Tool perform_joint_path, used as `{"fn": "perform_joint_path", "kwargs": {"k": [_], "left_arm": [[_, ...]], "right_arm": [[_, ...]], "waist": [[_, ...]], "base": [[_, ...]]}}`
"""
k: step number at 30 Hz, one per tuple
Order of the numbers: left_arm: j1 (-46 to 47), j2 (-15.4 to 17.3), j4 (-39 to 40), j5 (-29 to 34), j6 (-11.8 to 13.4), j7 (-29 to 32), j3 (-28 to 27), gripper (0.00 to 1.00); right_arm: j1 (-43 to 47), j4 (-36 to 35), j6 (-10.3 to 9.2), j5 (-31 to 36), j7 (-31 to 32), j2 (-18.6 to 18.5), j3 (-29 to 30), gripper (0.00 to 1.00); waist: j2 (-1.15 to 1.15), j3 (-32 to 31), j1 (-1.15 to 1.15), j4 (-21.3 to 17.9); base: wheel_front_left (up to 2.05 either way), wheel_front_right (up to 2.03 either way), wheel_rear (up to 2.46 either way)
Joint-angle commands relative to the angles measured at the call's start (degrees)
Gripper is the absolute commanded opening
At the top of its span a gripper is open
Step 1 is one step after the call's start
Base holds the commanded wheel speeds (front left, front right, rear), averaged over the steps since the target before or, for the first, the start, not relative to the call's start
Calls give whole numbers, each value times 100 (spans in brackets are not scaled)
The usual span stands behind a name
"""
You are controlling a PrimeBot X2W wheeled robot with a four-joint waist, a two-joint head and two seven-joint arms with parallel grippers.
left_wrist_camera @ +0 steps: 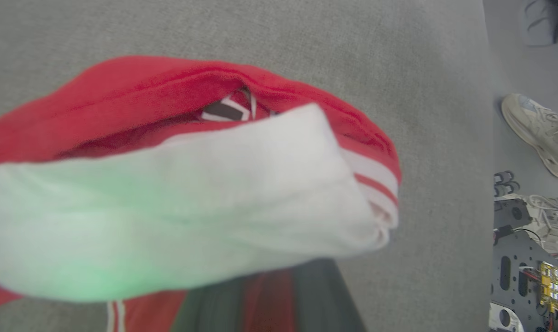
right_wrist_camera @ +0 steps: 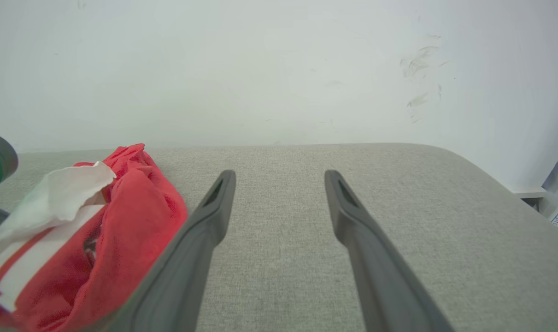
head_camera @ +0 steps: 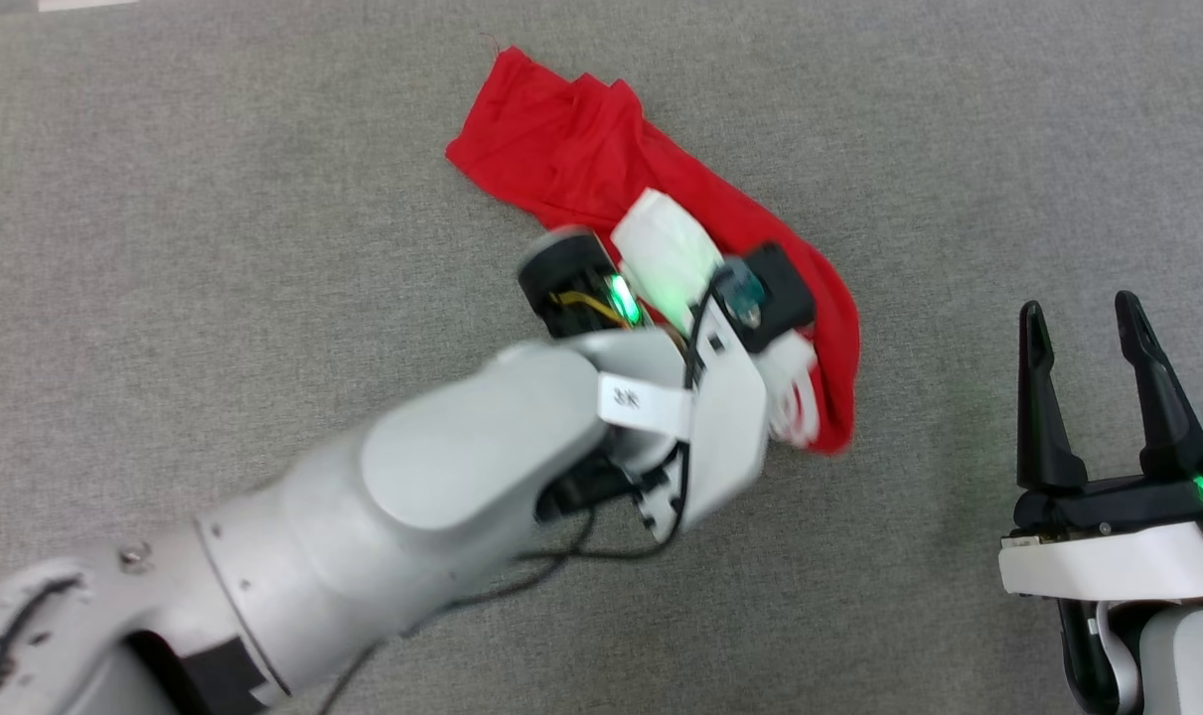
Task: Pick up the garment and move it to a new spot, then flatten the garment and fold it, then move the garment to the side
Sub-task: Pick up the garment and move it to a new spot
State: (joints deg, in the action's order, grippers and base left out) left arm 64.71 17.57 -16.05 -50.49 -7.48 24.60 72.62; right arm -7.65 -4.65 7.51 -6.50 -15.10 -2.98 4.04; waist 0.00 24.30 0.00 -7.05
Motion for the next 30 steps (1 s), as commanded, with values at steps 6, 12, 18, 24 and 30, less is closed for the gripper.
{"fn": "perform_joint_path", "kwargs": {"k": [6, 12, 18, 24, 30], "left_arm": [[-718, -399, -166, 167, 9, 186, 89, 0], [-669, -566, -380, 156, 9, -596, 72, 100], [-479, -676, -705, 252, 10, -1765, -11, 100], [-670, -641, -946, 542, 346, -2852, -266, 100], [-1161, -364, -977, 630, 1023, -3794, -765, 100]], "right_arm": [[-93, 24, -4, -5, -10, 18, 17, 100], [-48, 71, -4, 73, -10, 17, 51, 100], [154, 101, -4, 149, -10, 17, 105, 100], [343, 135, -4, 194, -10, 16, 143, 100], [556, 157, -4, 210, -10, 15, 172, 100]], "waist": [[0, 81, 0, 3], [0, -97, 0, 177], [0, -507, 0, 437], [0, -907, 0, 685], [0, -1262, 0, 870]], "base": [[0, 0, 0], [0, 0, 0], [0, 0, 0], [0, 0, 0], [0, 0, 0]]}}
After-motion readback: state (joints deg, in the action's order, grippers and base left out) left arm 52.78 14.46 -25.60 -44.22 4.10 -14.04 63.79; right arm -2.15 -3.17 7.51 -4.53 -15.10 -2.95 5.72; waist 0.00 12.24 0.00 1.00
